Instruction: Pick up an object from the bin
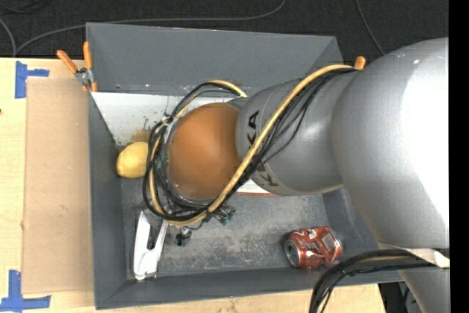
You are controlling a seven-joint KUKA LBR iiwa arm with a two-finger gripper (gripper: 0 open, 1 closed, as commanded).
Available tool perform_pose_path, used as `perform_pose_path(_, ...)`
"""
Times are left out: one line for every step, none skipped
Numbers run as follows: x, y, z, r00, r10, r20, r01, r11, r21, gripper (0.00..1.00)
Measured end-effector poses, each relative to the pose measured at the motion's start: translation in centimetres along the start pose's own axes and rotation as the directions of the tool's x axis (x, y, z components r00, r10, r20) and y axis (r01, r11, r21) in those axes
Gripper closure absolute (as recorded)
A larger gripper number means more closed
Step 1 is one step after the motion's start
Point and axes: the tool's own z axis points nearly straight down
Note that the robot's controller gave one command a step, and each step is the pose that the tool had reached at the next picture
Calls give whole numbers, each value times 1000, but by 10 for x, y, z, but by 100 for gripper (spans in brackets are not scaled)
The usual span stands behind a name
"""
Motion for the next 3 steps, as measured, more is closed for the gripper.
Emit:
perform_pose_path(2, 2, -21, 1000, 0, -10, -1, 1000, -4, 100)
perform_pose_path(1, 2, -34, 1000, 2, -11, -2, 1000, -5, 100)
perform_pose_path(2, 2, -47, 1000, 4, -15, -4, 1000, -7, 100)
